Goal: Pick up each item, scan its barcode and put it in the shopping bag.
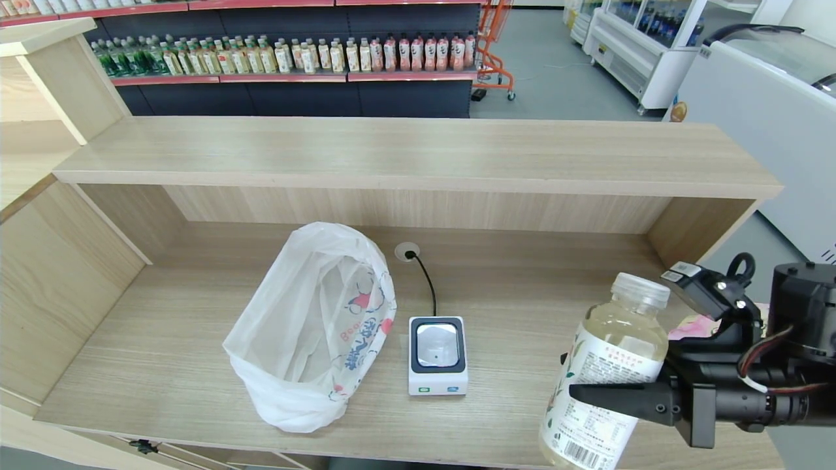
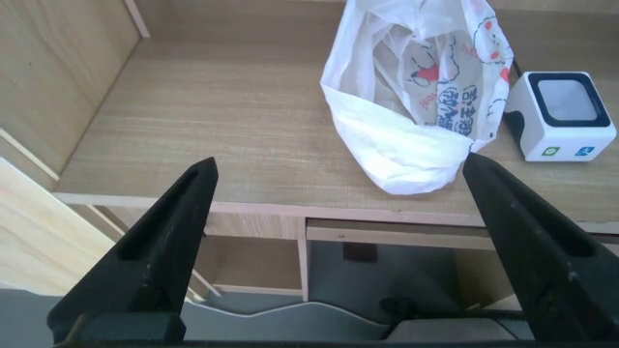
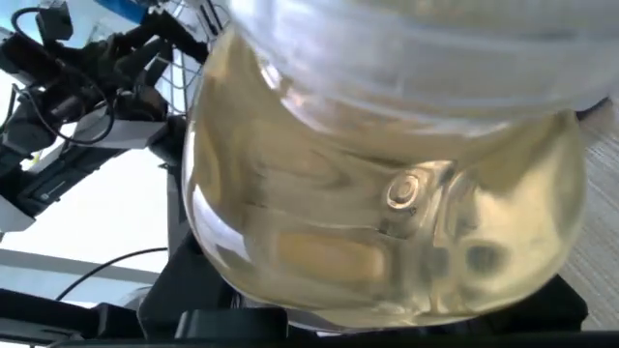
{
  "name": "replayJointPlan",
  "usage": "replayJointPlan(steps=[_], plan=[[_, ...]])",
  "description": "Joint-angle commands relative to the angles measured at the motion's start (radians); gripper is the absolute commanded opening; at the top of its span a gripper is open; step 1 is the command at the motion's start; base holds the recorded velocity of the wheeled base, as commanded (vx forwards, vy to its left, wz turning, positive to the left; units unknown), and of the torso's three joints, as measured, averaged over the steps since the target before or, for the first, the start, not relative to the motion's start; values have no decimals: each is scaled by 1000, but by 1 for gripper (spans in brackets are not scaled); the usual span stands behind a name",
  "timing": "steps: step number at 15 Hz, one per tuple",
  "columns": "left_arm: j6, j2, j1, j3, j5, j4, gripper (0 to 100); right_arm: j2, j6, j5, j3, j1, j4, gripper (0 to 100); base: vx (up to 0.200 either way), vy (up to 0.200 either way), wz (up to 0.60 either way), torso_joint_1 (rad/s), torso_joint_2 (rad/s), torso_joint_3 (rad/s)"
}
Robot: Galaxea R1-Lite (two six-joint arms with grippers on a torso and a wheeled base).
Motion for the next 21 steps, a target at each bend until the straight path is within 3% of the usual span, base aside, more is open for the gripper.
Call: replayJointPlan(steps=[1, 9, 21], plan=[[0, 0, 0, 0, 0, 0, 100, -47, 0, 20, 0, 45, 5, 0, 0, 0, 0, 0, 0, 0], [0, 0, 0, 0, 0, 0, 100, -50, -47, 42, -3, 182, 61, 0, 0, 0, 0, 0, 0, 0], [0, 0, 0, 0, 0, 0, 100, -21, -55, 45, -9, 199, 107, 0, 0, 0, 0, 0, 0, 0]])
